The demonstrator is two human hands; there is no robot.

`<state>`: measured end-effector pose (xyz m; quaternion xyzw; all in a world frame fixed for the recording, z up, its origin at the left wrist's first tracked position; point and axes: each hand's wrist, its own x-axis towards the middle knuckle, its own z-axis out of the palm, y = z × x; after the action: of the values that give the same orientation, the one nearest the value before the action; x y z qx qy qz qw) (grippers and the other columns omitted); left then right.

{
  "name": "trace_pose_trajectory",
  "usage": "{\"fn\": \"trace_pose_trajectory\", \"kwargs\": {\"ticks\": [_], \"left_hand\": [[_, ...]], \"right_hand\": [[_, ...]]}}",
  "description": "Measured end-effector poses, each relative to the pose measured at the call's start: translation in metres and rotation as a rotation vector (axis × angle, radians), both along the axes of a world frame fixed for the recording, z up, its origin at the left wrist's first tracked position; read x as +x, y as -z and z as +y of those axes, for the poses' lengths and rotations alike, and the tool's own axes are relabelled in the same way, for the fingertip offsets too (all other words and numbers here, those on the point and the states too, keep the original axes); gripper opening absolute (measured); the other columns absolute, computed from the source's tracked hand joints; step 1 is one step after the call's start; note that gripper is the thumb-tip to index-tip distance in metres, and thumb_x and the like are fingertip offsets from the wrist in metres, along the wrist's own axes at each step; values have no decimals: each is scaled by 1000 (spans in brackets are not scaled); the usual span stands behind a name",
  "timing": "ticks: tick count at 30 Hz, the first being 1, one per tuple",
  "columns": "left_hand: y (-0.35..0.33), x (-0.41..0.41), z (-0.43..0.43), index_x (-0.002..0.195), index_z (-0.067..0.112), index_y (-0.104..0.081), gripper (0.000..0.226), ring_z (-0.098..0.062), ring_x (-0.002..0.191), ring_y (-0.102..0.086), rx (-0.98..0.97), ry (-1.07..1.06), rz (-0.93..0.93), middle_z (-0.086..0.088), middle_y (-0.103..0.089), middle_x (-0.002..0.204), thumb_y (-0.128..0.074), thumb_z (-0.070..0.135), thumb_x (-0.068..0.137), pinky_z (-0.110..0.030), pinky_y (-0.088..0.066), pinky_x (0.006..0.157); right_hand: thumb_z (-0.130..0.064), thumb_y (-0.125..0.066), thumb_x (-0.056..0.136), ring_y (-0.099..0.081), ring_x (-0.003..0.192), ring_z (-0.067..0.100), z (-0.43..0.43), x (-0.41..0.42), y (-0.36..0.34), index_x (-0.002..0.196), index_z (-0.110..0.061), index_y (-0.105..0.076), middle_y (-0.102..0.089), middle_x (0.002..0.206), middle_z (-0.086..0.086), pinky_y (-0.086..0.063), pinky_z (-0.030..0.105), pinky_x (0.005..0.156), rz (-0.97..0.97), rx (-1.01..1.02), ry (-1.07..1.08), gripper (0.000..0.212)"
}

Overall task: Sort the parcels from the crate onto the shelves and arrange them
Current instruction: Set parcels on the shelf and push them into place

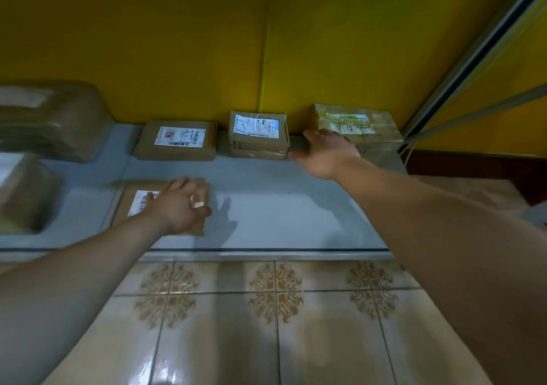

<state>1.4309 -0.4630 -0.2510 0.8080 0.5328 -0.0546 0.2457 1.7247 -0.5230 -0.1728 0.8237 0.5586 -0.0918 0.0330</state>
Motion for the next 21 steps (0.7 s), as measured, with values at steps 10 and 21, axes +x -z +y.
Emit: {"fn": "trace_pose_trajectory", "kwargs": {"ticks": [10,21], "left_hand": [[-260,-92,-84,148,30,-30,66,-23,138,-34,28,161,89,0,-35,153,-57,48,91,-39,-30,110],[-489,-208,-217,152,30,-22,71,-22,141,-30,-26,-6,148,0,-27,157,-55,50,93,-38,-31,113]], "right_hand": [[-68,-38,95,-36,142,30,-73,-146,-205,154,-25,-32,-37,157,9,-29,40,116,98,-206,-145,73],[-65,-37,97,-35,143,29,-147,-286,-416,155,-23,-27,-34,158,7,-35,44,113,138,-200,-487,72]]}}
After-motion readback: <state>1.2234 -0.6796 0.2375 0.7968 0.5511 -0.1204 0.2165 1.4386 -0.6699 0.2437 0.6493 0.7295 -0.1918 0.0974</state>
